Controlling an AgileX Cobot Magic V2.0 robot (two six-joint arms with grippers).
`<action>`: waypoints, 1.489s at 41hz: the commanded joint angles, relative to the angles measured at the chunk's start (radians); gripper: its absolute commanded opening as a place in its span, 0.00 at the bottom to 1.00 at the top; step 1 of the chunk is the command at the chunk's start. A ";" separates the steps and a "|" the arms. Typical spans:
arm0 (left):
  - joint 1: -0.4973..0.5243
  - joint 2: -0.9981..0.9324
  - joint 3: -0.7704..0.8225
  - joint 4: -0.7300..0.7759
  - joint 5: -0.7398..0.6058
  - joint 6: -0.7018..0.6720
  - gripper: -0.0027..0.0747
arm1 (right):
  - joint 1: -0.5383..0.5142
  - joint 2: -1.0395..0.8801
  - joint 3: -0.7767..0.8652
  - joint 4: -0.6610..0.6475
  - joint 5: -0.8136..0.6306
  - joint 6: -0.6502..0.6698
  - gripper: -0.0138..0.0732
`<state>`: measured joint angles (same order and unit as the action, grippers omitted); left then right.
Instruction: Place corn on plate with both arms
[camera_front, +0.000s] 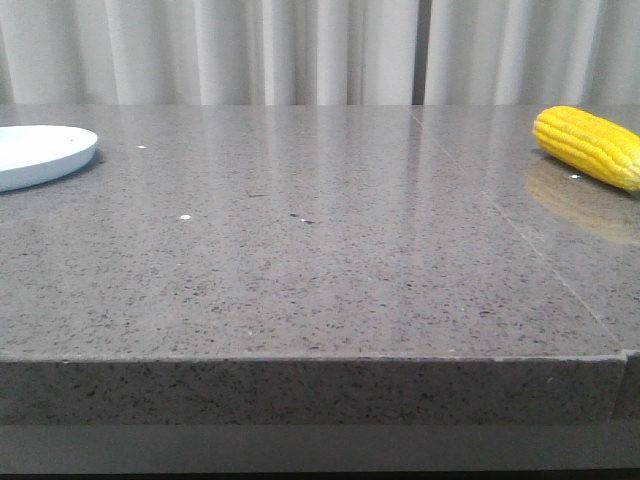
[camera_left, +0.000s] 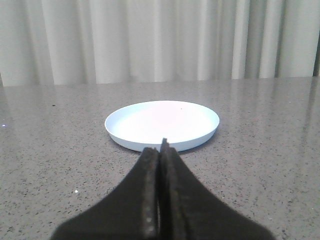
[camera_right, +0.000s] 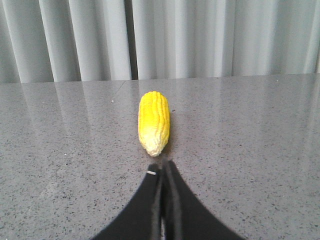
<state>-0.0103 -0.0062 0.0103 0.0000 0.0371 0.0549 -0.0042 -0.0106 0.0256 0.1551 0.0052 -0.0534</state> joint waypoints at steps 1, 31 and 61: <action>0.001 -0.015 0.021 -0.010 -0.086 -0.010 0.01 | -0.001 -0.017 -0.021 0.002 -0.075 -0.008 0.08; 0.001 -0.015 -0.010 -0.010 -0.213 -0.010 0.01 | -0.003 -0.017 -0.059 0.003 -0.156 -0.008 0.08; 0.001 0.319 -0.788 -0.010 0.436 -0.010 0.01 | -0.003 0.424 -0.705 -0.058 0.336 -0.009 0.08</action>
<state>-0.0103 0.2514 -0.7376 0.0000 0.4629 0.0549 -0.0042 0.3458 -0.6244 0.1277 0.3435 -0.0534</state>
